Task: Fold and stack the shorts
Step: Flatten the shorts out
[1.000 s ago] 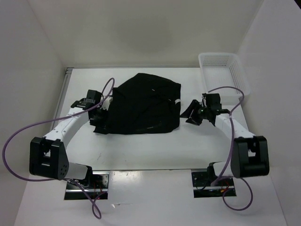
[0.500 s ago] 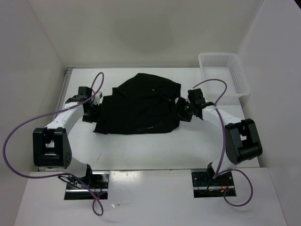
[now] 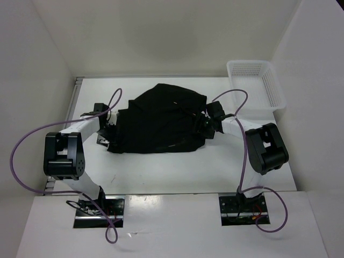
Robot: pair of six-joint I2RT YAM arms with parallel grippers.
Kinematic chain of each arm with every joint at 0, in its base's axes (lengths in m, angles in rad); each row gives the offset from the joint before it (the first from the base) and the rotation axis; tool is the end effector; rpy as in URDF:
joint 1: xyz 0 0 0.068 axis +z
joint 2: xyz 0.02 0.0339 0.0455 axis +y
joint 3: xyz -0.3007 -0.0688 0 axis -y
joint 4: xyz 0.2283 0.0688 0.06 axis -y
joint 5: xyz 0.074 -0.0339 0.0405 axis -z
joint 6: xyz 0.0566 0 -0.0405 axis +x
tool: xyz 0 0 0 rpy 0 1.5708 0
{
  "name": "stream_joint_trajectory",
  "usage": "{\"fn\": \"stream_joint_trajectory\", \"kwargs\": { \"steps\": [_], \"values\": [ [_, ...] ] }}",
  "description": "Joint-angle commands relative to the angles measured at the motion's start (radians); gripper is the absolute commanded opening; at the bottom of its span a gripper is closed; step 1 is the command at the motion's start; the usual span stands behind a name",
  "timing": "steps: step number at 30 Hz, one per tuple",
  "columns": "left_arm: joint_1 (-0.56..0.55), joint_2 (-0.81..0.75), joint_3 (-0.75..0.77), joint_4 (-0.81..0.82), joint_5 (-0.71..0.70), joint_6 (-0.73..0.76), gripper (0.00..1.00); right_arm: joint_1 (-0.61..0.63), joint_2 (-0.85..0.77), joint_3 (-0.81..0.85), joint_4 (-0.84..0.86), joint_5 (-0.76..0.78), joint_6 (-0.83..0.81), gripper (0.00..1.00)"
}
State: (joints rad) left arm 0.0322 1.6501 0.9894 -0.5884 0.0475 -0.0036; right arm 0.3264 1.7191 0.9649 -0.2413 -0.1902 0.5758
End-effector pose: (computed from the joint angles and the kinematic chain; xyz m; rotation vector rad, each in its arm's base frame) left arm 0.3021 0.0070 0.1967 -0.0396 2.8184 -0.0604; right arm 0.3209 0.1199 0.1896 0.2552 2.6366 0.5688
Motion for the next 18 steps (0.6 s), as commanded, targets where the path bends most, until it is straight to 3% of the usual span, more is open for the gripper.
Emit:
{"fn": "stream_joint_trajectory", "kwargs": {
  "steps": [1, 6, 10, 11, 14, 16, 18],
  "values": [
    [0.006, 0.004, -0.008, 0.021, 0.015, 0.004, 0.62, -0.001, -0.013, 0.011, 0.003, 0.054, -0.001, 0.69],
    [0.006, 0.036, -0.028, 0.021, 0.078, 0.004, 0.59, -0.001, -0.012, 0.000, 0.043, -0.038, -0.022, 0.62],
    [0.006, 0.047, -0.009, 0.021, 0.098, 0.004, 0.40, -0.013, 0.019, -0.009, 0.068, -0.115, -0.010, 0.53],
    [0.006, 0.047, -0.009, 0.021, 0.098, 0.004, 0.29, -0.024, 0.019, -0.023, 0.068, -0.153, -0.010, 0.47],
    [0.006, 0.047, -0.009, 0.021, 0.098, 0.004, 0.12, -0.024, 0.019, -0.032, 0.080, -0.176, -0.001, 0.41],
    [0.006, 0.057, -0.009, 0.021, 0.098, 0.004, 0.06, -0.024, 0.019, -0.032, 0.080, -0.187, -0.001, 0.41],
    [0.006, 0.066, -0.020, 0.012, 0.089, 0.004, 0.03, -0.024, 0.008, -0.032, 0.071, -0.196, -0.001, 0.29]
  ]
}}
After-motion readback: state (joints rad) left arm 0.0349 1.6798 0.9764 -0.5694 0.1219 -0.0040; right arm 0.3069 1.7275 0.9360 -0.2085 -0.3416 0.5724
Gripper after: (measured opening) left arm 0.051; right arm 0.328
